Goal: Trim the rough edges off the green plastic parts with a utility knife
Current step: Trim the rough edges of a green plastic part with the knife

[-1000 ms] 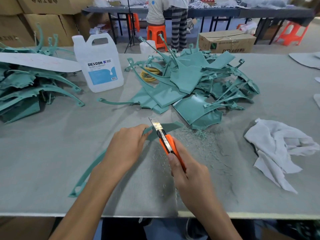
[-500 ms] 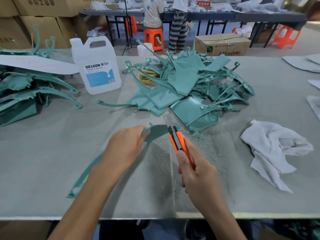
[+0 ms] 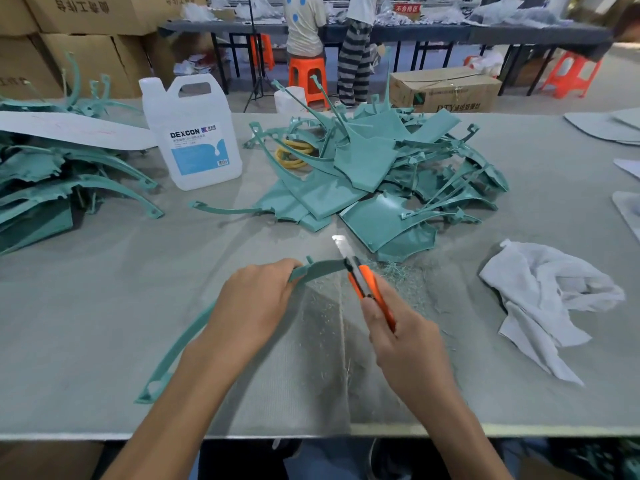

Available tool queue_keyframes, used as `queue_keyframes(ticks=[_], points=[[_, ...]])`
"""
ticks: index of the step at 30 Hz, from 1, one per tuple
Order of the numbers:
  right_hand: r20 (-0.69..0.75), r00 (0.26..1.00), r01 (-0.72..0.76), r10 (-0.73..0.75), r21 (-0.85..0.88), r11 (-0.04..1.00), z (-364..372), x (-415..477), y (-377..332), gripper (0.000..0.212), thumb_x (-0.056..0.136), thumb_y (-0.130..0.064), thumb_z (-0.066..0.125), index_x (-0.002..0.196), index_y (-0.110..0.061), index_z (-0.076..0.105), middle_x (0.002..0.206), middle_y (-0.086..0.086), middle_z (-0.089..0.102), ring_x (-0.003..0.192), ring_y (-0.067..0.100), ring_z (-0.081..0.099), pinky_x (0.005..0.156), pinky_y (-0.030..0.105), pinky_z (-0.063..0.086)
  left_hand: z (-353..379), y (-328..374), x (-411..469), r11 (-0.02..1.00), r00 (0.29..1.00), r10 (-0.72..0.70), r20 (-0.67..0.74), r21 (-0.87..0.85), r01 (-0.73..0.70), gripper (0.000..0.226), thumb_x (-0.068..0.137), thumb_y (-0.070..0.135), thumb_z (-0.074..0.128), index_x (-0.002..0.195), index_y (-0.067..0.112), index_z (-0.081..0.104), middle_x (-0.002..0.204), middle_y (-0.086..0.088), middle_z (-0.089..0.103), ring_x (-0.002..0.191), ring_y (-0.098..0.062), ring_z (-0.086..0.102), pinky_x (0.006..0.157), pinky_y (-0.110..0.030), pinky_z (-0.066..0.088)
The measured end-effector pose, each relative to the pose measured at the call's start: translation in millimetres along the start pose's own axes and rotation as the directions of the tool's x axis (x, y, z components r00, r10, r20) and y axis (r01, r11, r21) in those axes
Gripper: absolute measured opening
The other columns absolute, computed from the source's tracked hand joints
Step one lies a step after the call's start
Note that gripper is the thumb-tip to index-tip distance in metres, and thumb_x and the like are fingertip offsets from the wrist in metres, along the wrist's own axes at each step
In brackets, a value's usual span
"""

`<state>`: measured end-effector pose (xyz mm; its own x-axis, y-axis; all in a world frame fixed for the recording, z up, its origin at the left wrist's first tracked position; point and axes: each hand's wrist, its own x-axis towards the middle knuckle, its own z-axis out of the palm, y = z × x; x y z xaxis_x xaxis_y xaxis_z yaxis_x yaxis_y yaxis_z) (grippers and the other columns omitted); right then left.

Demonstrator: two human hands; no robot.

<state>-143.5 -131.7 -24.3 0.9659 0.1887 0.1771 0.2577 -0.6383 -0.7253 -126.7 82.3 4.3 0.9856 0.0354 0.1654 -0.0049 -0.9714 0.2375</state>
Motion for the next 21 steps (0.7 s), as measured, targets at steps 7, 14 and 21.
queue_keyframes(ticks=[7, 14, 21], points=[[0.000, 0.999, 0.044, -0.044, -0.010, 0.999, 0.7, -9.7, 1.5, 0.047, 0.100, -0.051, 0.041, 0.141, -0.071, 0.028, 0.064, -0.013, 0.063, 0.059, 0.007, 0.060, 0.052, 0.023, 0.045, 1.2, 1.6, -1.2, 1.000, 1.000, -0.007, -0.016, 0.010, 0.007, 0.023, 0.107, 0.037, 0.042, 0.113, 0.030, 0.063, 0.088, -0.003, 0.071, 0.082, -0.034, 0.062, 0.068, -0.039, 0.044], [-0.005, 0.997, 0.070, -0.071, -0.085, 0.994, -8.3, -10.6, 5.2, 0.046, 0.099, -0.058, 0.035, 0.143, -0.070, 0.027, 0.066, -0.020, 0.062, 0.059, 0.002, 0.059, 0.053, 0.019, 0.045, 2.1, 7.0, 0.9, 0.998, 1.000, -0.024, -0.008, 0.059, 0.025, 0.023, 0.106, 0.034, 0.042, 0.115, 0.030, 0.062, 0.093, -0.003, 0.072, 0.085, -0.035, 0.063, 0.069, -0.040, 0.044], [-0.011, 1.000, -0.005, 0.004, -0.183, 0.983, -26.4, -5.7, 20.1, 0.049, 0.098, -0.056, 0.038, 0.145, -0.064, 0.028, 0.057, -0.012, 0.056, 0.056, 0.006, 0.057, 0.046, 0.019, 0.037, 3.1, 1.5, -3.5, 1.000, 1.000, 0.006, -0.020, 0.001, -0.005, 0.023, 0.106, 0.035, 0.042, 0.113, 0.030, 0.063, 0.088, -0.001, 0.071, 0.080, -0.032, 0.062, 0.070, -0.042, 0.048]])
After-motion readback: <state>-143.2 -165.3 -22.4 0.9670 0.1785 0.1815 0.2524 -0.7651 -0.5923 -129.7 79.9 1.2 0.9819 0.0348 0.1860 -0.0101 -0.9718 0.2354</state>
